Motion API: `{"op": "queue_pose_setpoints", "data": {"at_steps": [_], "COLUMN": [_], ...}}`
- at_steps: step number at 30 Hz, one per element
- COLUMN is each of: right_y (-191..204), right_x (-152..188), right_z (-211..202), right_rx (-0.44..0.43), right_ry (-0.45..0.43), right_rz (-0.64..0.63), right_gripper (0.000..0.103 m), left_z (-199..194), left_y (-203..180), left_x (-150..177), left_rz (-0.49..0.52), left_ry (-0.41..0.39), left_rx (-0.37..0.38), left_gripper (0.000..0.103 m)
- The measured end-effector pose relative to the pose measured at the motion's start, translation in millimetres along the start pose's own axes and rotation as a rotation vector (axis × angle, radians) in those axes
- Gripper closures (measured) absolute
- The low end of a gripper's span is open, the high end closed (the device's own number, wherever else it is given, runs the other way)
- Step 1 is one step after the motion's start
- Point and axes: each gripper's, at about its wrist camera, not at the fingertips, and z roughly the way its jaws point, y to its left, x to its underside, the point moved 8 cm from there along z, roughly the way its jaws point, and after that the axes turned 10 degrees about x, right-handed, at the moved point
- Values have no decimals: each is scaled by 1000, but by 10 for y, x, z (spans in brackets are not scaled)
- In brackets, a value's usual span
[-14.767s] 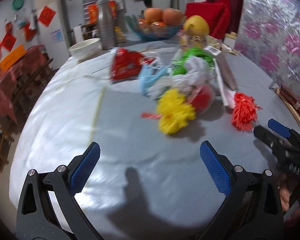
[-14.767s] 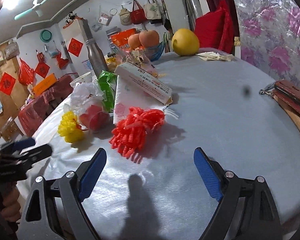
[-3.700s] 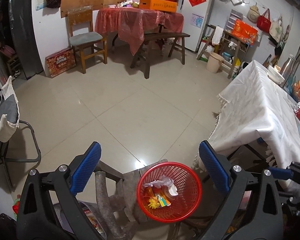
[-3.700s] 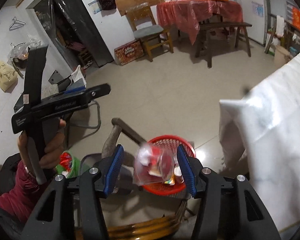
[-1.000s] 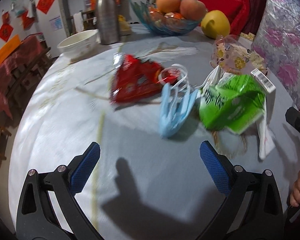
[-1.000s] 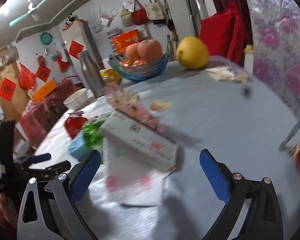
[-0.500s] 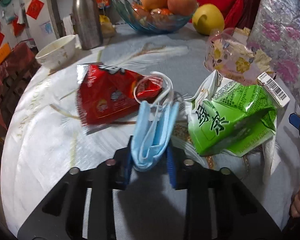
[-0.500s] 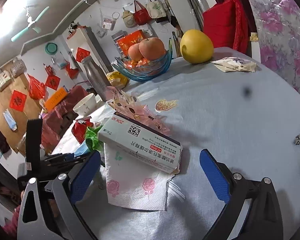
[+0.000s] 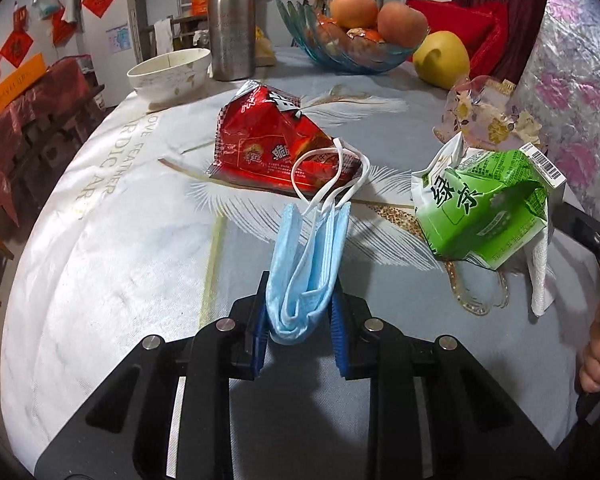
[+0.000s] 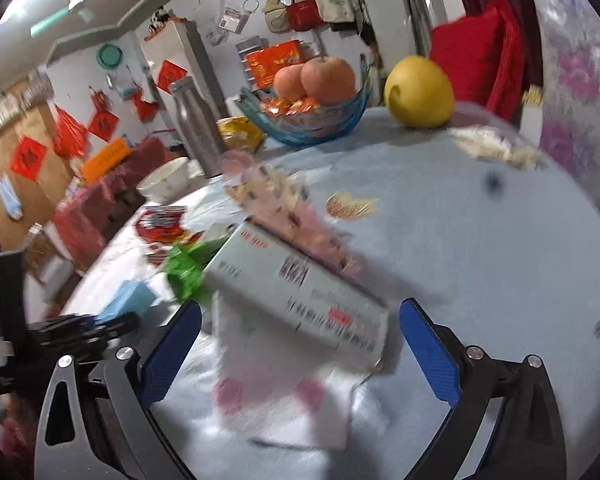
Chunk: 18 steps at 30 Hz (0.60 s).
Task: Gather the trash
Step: 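Grasp the blue face mask with the left tool while the right tool grasps the white medicine box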
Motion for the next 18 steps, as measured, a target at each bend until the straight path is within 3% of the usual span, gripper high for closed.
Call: {"op": "queue_pose_setpoints", "data": {"at_steps": [1,5,6,9,10,11,12,18], "right_y": [-23,-136,-167,-236,-253,-261,-257,-96], "right_x": [-27,-21,8,37,23,7,-9,-99], "right_z": [17,126,153,182,190,199,208,331], "right_rx": [24,-44,-59,-53,-39,-23,-11,32], "right_ry": [-6,50,65,78,76,77,78,99], "right_rz": [-10,28,42,73,74,71,63,-113], "right_gripper": [8,61,64,62,57,39,30,30], "left_z": [8,16,19,19,20,20,19,17], "left_y": [-8,-59,-62,-53,-53,-54,-56,-65], "left_x": [1,22,20,16,15,17,18,18], "left_rz": [9,33,33,27,27,28,30,33], "left_ry": [1,3,3,2,2,2,2,3], "left_rx": [-5,2,7,17,18,17,15,16], "left_gripper": [75,75,75,73,73,73,73,73]}}
